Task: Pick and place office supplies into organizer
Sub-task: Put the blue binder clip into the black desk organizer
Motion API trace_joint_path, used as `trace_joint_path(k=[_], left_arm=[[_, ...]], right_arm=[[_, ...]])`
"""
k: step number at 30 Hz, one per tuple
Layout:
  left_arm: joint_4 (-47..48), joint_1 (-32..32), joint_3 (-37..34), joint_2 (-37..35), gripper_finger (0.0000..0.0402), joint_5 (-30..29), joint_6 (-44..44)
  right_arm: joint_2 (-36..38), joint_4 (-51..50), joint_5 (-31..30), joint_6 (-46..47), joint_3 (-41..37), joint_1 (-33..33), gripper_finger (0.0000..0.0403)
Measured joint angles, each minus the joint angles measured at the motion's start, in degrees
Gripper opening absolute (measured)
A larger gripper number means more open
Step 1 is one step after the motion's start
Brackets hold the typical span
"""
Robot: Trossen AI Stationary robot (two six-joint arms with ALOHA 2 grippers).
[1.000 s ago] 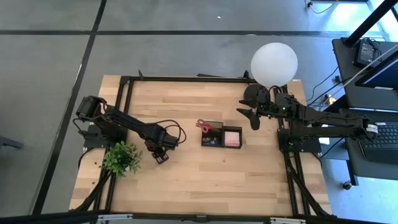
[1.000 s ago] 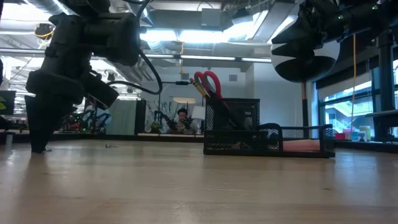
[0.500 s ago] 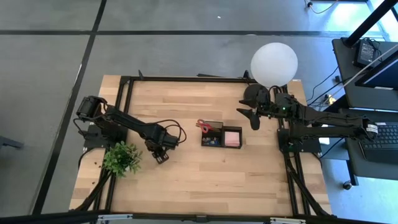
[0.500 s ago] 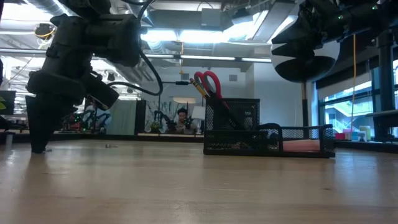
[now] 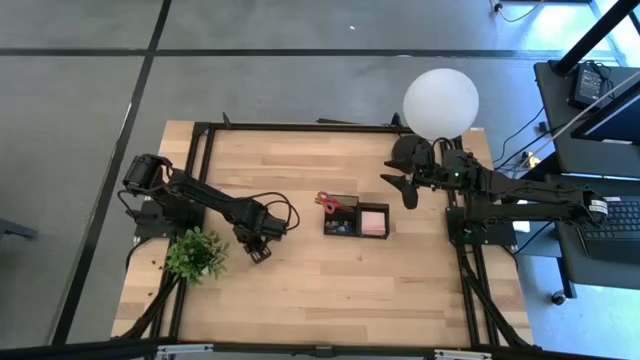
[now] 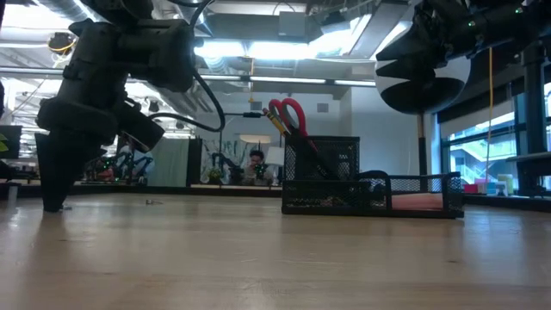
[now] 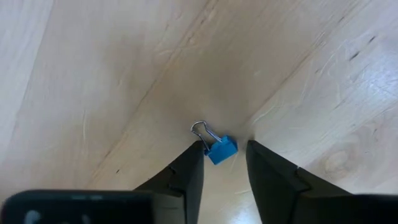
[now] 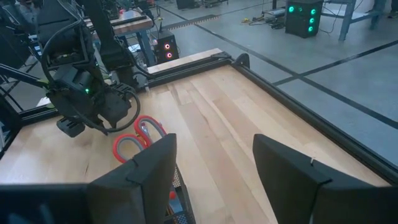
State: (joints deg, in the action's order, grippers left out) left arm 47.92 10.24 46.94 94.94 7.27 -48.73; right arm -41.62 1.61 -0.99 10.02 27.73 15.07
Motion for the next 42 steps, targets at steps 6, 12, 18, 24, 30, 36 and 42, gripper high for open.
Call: trace_joint_path(k=[6, 12, 18, 24, 30, 36, 42], left_arm=[[0.00, 0.02, 0.00, 0.00, 0.0079, -0.25, 0.00], [-0.02, 0.07, 0.00, 0.00, 0.0070, -1.48, 1.69], [-0.04, 0.07, 0.00, 0.00, 0.0069, -1.81, 3.02], [0.01, 0.07, 0.24, -0.58, 0.0069, -2.14, 6.52], [-0.87, -0.08, 2.22, -2.12, 0.0068, -5.44, 9.88], [-0.67, -1.09, 4.36, -4.01, 0.0069, -6.38, 13.22], [-2.28, -2.36, 7.39, -4.37, 0.0069, -9.80, 20.69]], right_arm=[[0.01, 0.00, 0.00, 0.00, -0.01, 0.00, 0.0217], [0.00, -0.01, 0.00, -0.17, -0.01, 0.00, 0.0217], [0.02, 0.00, 0.00, -0.22, -0.02, 0.00, 0.0217], [0.02, 0.00, 0.00, -1.45, 0.00, 0.00, 0.0217], [0.02, 0.00, -0.01, -1.51, 0.00, 0.00, 0.0217], [0.02, 0.04, 0.00, -1.51, 0.00, 0.00, 0.0217], [0.00, 0.31, -0.01, -1.73, 0.00, 0.00, 0.0217]])
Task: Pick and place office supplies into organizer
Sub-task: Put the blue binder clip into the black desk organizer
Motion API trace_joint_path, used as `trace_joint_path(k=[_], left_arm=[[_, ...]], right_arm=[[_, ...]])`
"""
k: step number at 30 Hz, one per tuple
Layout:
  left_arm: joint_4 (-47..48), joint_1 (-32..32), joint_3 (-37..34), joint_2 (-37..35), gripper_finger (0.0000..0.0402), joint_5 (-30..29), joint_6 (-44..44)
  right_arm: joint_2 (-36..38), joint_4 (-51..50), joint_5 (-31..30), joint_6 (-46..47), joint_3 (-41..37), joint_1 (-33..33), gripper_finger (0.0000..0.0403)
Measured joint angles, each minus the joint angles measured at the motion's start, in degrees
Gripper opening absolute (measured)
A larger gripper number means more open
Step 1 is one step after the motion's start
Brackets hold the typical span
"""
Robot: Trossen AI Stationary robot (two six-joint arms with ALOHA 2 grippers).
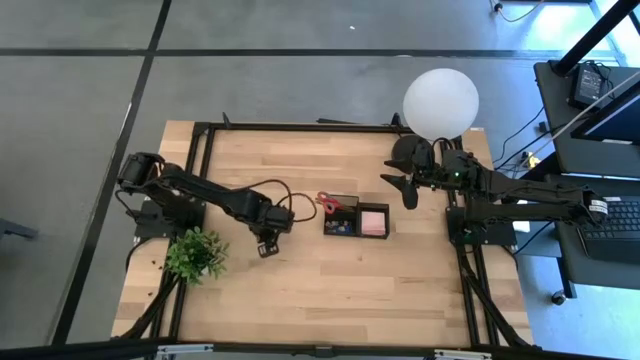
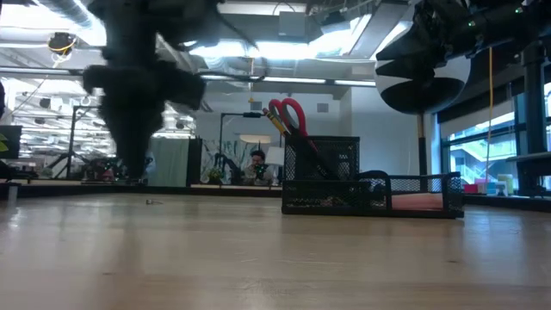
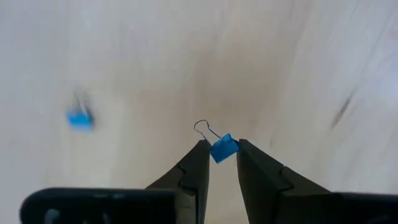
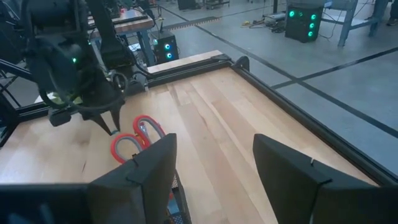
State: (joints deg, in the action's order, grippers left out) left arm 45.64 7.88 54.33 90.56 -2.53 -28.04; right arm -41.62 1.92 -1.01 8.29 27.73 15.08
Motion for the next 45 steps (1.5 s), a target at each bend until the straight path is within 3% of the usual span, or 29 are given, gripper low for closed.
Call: trace_joint_path(k=[15, 25, 34, 45], left_arm=[[-22.28, -1.31, 3.24, -0.11, 0.0070, -7.80, 29.22], [-34.48, -0.74, 3.25, 0.93, 0.0070, -7.67, 50.05], [-45.24, -0.74, 3.34, 5.84, 0.0070, -7.55, 49.05], [-50.25, 0.72, 4.99, 14.39, 0.0070, -17.81, 48.18]], right_arm=[[0.01, -0.01, 0.00, -2.75, 0.00, 0.00, 0.0217], [0.00, -0.01, 0.01, -2.59, 0.00, 0.00, 0.0217], [0.01, -0.33, 0.03, -4.13, 0.00, 0.01, 0.0217], [-0.01, -1.70, 0.23, -4.27, 0.00, 0.00, 0.0217]])
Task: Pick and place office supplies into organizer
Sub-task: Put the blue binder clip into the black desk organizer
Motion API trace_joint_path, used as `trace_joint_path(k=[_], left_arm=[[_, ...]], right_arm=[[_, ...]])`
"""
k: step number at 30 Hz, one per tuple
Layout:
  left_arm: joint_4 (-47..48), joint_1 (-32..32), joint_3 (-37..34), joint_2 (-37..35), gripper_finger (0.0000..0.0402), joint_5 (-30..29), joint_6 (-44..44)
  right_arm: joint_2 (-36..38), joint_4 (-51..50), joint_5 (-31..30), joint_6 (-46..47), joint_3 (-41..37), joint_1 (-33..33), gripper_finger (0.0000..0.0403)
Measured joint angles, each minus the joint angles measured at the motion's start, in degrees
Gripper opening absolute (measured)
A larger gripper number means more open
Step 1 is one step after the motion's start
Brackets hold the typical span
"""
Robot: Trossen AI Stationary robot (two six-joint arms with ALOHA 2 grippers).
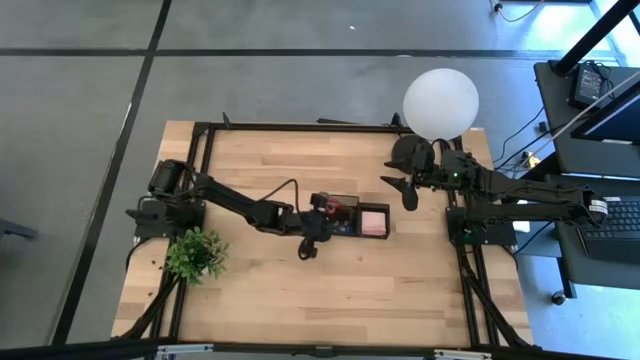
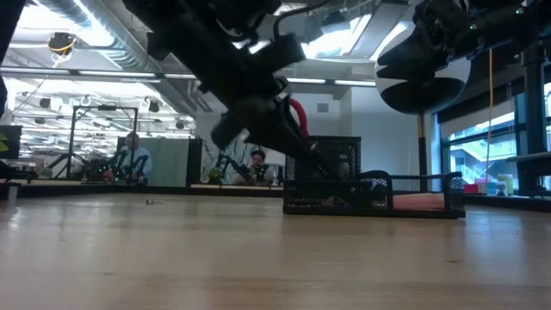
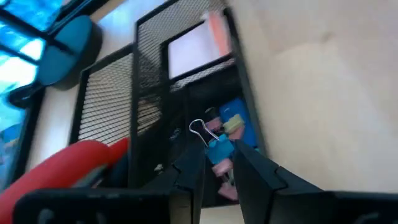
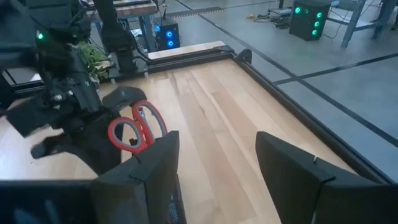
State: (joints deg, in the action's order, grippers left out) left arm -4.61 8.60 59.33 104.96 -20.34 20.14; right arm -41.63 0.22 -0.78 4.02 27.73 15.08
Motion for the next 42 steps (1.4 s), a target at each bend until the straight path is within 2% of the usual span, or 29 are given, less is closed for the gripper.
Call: trace_joint_path(k=[4, 16, 28, 42], left_arm=[[0.54, 0.31, 1.51, 1.63, 0.0070, -3.15, 0.12], [1.70, 0.33, 1.88, 1.78, 0.0071, -3.61, 0.06], [2.10, 0.31, 1.88, 1.76, 0.0090, -4.52, -1.51], [2.11, 0.31, 1.88, 1.76, 0.0088, -4.84, -3.42]], right_arm=[[0.02, -0.82, -0.02, -0.01, 0.00, 0.01, 0.0217], [0.01, -1.91, -0.01, 0.16, 0.00, -0.01, 0.0217], [0.01, -1.85, 0.00, 0.16, 0.00, -0.01, 0.0217], [0.02, -1.80, -0.01, 0.16, 0.00, 0.00, 0.0217]])
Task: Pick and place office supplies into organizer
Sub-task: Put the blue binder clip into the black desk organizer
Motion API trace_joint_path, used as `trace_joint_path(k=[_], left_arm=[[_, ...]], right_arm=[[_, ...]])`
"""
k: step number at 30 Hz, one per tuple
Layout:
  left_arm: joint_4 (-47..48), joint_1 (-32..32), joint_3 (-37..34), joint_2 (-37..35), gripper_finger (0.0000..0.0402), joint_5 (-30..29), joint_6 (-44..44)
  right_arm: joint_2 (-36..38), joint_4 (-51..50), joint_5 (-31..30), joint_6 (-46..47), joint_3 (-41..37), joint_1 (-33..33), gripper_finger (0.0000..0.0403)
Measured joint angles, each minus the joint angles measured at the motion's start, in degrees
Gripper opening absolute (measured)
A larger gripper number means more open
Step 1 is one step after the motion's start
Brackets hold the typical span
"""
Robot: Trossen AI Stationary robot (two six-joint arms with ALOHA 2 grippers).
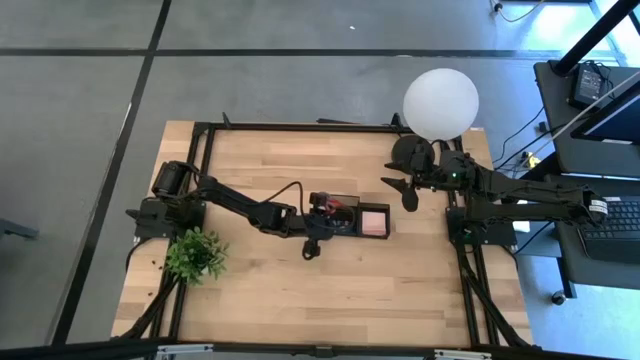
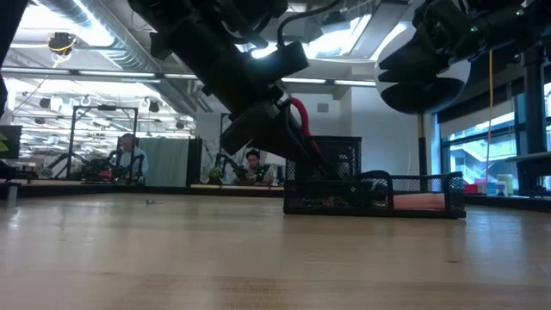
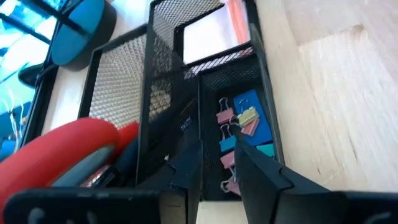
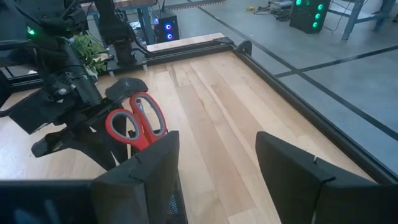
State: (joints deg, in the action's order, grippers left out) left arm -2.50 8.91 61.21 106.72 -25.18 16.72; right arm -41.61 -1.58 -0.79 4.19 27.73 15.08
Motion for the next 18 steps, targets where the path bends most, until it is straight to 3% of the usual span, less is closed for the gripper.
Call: trace_joint_path(k=[8, 18], left_arm=[[4.12, 1.17, -0.04, -3.74, 0.0088, -0.26, -7.13], [22.90, 2.38, -0.04, -13.44, 0.0111, -0.16, -21.34]], right_arm=[[0.00, 0.04, -0.01, -0.24, 0.00, 0.01, 0.0217], [-0.02, 0.09, -0.01, -0.37, 0.00, 0.01, 0.0217]])
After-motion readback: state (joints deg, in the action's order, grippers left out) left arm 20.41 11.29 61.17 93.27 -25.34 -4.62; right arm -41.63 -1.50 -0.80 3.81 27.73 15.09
